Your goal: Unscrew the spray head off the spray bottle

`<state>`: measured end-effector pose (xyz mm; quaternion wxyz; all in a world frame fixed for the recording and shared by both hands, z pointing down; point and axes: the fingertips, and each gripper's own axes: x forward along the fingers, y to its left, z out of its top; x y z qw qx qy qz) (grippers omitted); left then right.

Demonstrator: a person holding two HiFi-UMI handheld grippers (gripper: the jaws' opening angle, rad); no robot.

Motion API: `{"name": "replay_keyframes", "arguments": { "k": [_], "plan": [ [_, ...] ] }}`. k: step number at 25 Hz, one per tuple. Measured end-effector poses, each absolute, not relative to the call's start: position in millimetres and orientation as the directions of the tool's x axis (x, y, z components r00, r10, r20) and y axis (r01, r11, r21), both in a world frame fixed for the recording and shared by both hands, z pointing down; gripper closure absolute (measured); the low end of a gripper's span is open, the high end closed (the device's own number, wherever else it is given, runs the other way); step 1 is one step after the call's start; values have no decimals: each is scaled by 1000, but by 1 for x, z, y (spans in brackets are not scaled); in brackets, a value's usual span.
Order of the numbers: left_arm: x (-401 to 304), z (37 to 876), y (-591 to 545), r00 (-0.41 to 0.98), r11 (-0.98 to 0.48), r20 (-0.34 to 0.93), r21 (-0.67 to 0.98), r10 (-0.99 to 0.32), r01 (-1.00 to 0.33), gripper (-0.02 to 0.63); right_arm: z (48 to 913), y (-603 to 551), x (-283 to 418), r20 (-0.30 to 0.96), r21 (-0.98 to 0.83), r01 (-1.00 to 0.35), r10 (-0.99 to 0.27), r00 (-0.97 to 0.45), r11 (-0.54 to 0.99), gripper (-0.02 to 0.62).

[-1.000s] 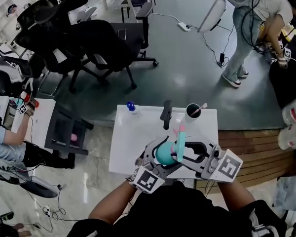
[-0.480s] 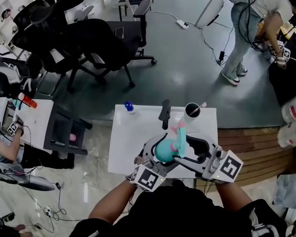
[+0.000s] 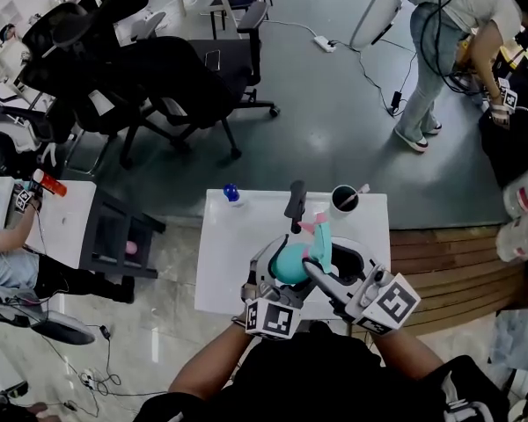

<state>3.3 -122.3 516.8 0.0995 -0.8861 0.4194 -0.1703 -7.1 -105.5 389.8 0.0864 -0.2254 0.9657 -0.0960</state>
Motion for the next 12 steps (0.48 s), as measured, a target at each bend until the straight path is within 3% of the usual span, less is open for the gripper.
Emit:
{"name": "replay_keyframes", "arguments": {
  "k": [5, 12],
  "plan": [
    [1, 518, -118, 620, -651, 206, -319, -757, -689, 139, 391, -98, -13, -139, -177, -383, -408, -902, 907, 455],
    [14, 502, -89, 798, -810, 163, -221, -580, -544, 138, 382, -71, -16, -146, -58, -211, -217, -965, 976, 457]
  ]
}}
